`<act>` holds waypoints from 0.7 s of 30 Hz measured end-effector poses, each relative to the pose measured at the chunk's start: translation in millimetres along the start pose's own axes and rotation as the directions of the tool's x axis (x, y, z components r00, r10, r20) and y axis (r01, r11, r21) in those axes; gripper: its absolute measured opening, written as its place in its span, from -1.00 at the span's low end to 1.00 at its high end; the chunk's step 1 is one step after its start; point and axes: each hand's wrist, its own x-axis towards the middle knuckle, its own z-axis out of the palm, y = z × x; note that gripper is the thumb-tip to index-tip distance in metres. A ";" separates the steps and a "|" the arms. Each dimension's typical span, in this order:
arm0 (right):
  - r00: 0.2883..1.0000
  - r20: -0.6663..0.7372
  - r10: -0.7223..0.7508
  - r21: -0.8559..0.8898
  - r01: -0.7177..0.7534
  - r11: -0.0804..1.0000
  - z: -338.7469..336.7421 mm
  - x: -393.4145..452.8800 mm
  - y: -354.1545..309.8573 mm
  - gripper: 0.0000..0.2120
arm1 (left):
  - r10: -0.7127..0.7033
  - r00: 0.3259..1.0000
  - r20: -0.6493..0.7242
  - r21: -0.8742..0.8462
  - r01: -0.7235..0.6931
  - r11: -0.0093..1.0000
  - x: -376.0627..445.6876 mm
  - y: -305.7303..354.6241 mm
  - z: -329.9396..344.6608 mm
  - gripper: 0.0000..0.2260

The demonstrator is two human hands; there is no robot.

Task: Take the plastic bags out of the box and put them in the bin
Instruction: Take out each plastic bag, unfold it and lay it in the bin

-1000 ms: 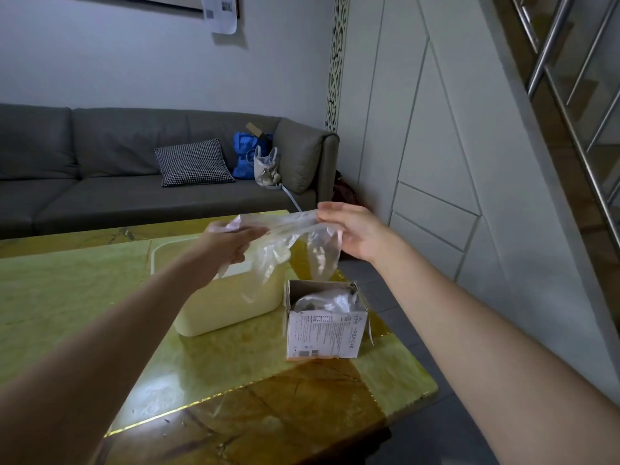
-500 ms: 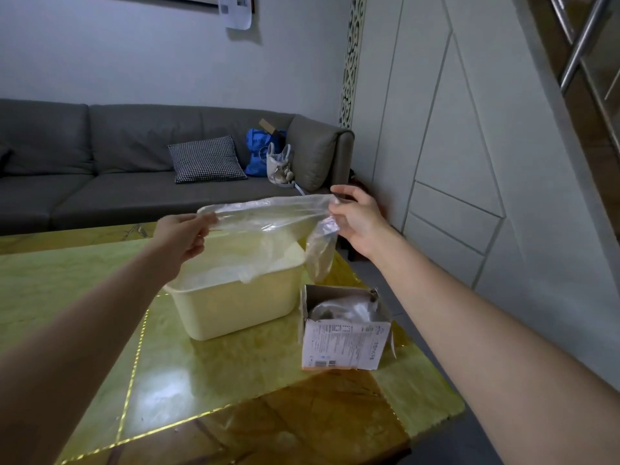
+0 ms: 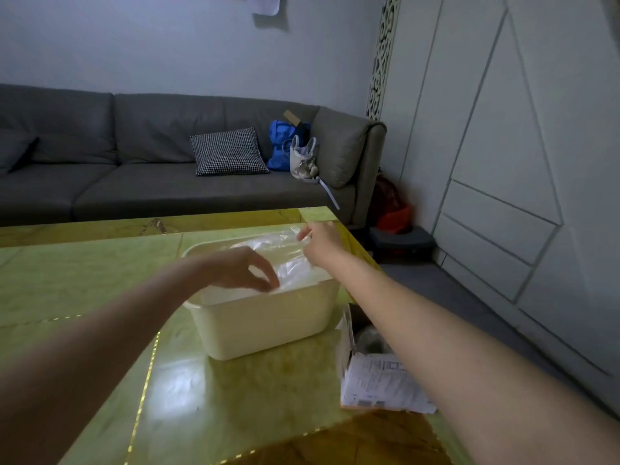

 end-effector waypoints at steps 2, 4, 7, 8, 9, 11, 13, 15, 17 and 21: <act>0.997 0.078 0.000 -0.168 0.014 0.986 3.2 1.0 1.3 -0.75 | -0.103 0.993 0.060 0.051 0.100 0.994 5.0 -4.1 8.5 -0.79; 0.993 0.114 -0.030 -0.301 0.063 0.952 3.1 2.2 0.1 -0.78 | -0.195 0.976 0.099 0.087 0.187 0.979 8.2 -3.4 13.6 -0.69; 0.970 0.101 -0.222 -0.453 0.244 0.858 -2.3 4.5 -10.3 -0.78 | -0.235 0.961 0.143 0.070 0.227 0.971 14.0 -3.1 15.7 -0.65; 0.950 0.134 -0.281 -0.453 0.311 0.836 -4.4 4.5 -14.9 -0.79 | -0.227 0.962 0.151 0.053 0.222 0.974 17.9 -3.3 16.6 -0.65; 0.927 0.208 -0.313 -0.430 0.374 0.822 -5.2 4.4 -18.9 -0.77 | -0.239 0.957 0.164 0.009 0.241 0.970 19.0 -2.6 15.6 -0.66; 0.865 0.428 -0.262 -0.409 0.444 0.798 -0.9 4.1 -23.3 -0.62 | -0.166 0.971 0.172 0.048 0.160 0.986 22.7 -1.7 17.0 -0.69; 0.820 0.566 -0.085 -0.487 0.416 0.768 8.1 7.5 -20.7 -0.43 | -0.111 0.978 0.175 0.194 0.076 0.978 22.3 -1.6 14.7 -0.70; 0.789 0.608 0.088 -0.581 0.367 0.727 15.1 11.0 -14.4 -0.37 | -0.128 0.979 0.158 0.147 0.105 0.984 23.1 -1.5 17.4 -0.76; 0.769 0.615 0.173 -0.636 0.355 0.685 16.5 12.1 -9.5 -0.45 | -0.159 0.960 0.232 0.104 0.138 0.985 24.2 -4.7 17.2 -0.79; 0.767 0.609 0.201 -0.648 0.336 0.684 17.7 14.6 -5.6 -0.52 | -0.206 0.962 0.180 0.100 0.191 0.977 22.7 -5.9 6.0 -0.74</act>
